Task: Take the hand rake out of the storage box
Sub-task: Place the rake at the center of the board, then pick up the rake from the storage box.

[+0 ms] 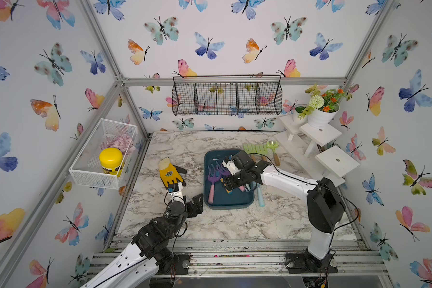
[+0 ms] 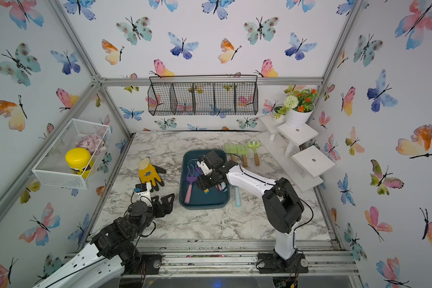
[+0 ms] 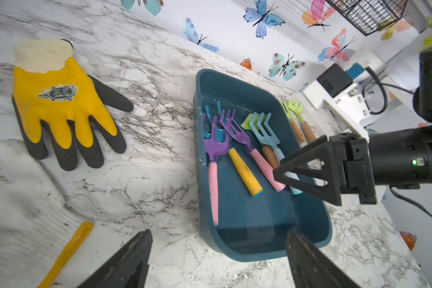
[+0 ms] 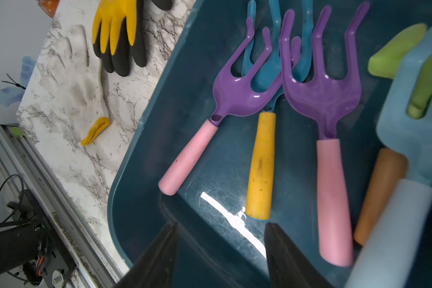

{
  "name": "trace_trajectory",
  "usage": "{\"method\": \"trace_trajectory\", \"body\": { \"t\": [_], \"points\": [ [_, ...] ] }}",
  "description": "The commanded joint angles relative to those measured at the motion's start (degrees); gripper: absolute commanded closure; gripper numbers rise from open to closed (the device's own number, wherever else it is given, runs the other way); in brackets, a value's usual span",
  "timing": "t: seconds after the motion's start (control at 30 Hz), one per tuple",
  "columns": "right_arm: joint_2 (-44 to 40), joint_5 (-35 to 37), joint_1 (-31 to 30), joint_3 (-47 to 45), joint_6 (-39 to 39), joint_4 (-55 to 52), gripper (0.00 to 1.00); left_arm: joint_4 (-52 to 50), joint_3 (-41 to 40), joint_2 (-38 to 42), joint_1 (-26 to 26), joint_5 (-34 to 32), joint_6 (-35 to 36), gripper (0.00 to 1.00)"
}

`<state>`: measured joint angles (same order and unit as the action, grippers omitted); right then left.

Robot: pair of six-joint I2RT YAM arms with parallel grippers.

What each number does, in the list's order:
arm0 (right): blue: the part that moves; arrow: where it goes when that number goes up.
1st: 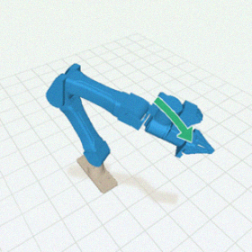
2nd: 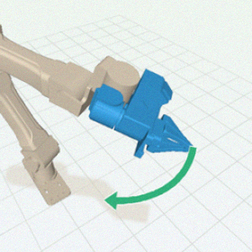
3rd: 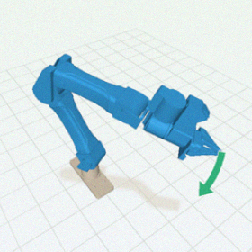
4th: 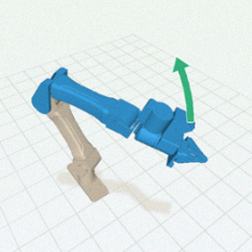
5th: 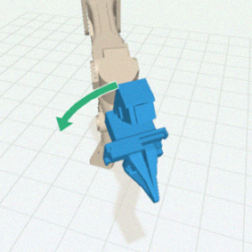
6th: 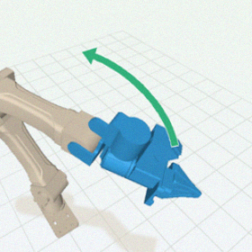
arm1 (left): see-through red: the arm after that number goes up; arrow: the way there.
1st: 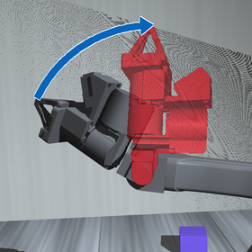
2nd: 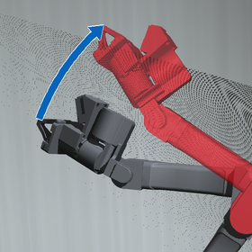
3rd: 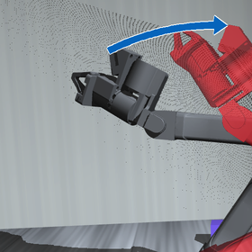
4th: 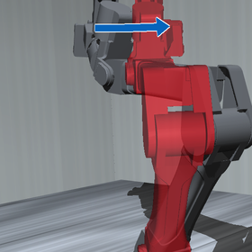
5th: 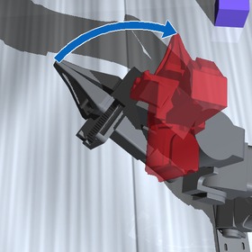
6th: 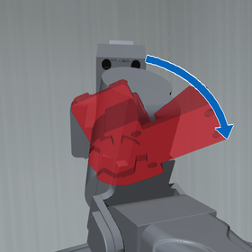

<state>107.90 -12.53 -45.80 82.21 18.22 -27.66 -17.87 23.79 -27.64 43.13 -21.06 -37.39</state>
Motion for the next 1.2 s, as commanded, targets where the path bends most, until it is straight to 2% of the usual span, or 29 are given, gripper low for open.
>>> {"method": "trace_trajectory", "body": {
  "t": [0.0,0.23,0.47,0.67,1.17],
  "points": [
    [3.31,3.38,-1.05,2.81,4.26,0.21,0.40,-0.37,-0.80,0.92,-1.68,0.70,0.30,0.11],
    [6.68,9.28,-2.45,4.71,4.79,-1.94,0.40,0.25,-1.98,1.81,-2.27,2.68,-0.14,0.11],
    [8.94,17.02,-2.29,8.63,-0.17,-7.09,0.40,0.48,-2.92,2.87,-2.27,3.48,-0.49,0.11],
    [12.27,18.24,-0.94,12.27,-2.18,-9.59,0.42,0.38,-2.96,3.23,-2.27,3.92,-0.67,0.11],
    [16.37,17.55,2.99,13.06,-5.44,-10.26,0.48,0.31,-3.14,3.44,-2.27,4.01,-0.41,0.11]
  ]
}}
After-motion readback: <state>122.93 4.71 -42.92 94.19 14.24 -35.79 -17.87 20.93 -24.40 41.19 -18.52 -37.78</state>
